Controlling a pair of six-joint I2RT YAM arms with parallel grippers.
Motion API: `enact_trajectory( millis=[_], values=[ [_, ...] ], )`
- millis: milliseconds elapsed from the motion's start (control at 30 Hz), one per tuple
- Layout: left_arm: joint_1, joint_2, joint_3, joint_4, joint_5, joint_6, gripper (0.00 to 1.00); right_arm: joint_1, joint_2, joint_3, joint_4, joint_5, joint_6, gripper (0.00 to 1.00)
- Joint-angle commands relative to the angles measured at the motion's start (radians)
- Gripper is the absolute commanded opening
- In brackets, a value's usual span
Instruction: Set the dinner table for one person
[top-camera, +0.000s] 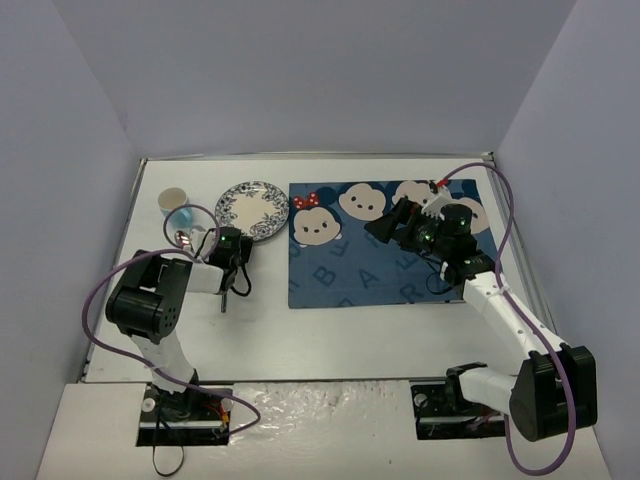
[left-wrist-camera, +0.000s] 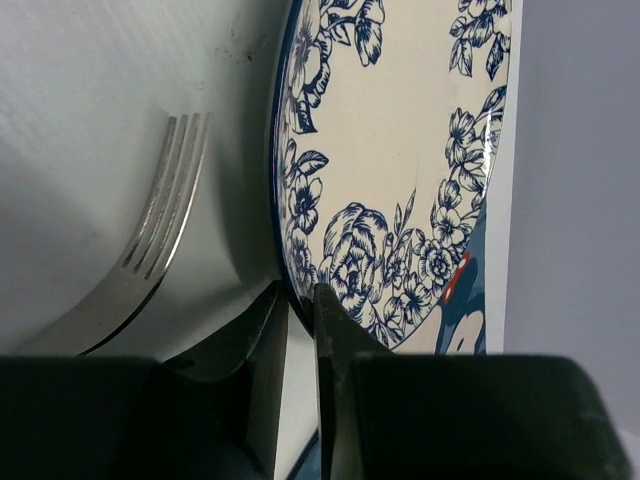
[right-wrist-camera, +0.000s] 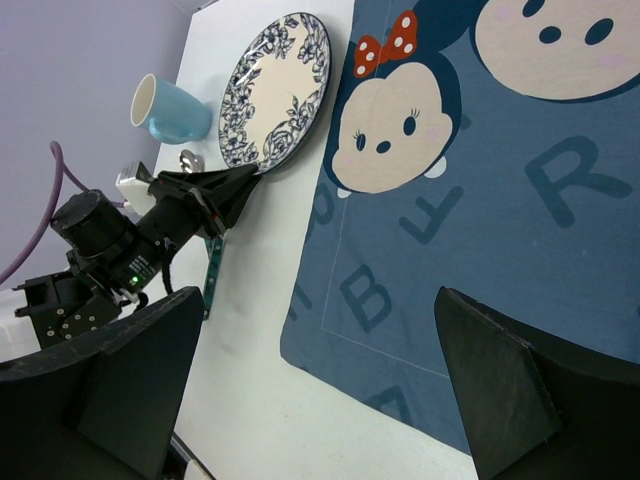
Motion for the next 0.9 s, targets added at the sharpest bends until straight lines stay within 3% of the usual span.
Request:
enact_trajectory(
  millis=[0, 300, 733, 867],
  values=[
    [0.036, -0.130, -0.003, 0.068, 0.073, 0.120, 0.00, -0.009, -0.040, 0.005, 0.029, -0.031, -0.025, 0.97],
    [0.119, -0.280, -0.042, 0.060, 0.211, 0.218, 0.00, -0.011, -0.044, 0.025, 0.014, -0.038, -0.035, 0.97],
    [0.208, -0.309, -0.113, 0.212, 0.415, 0.250, 0.00, 0.007, -0.019, 0.038, 0.020, -0.035, -0.020, 0.96],
    [0.221, -0.345, -0.104, 0.166, 0.433, 0.268, 0.00, 0.025, 0.001, 0.051, 0.022, -0.033, -0.022, 0.96]
  ],
)
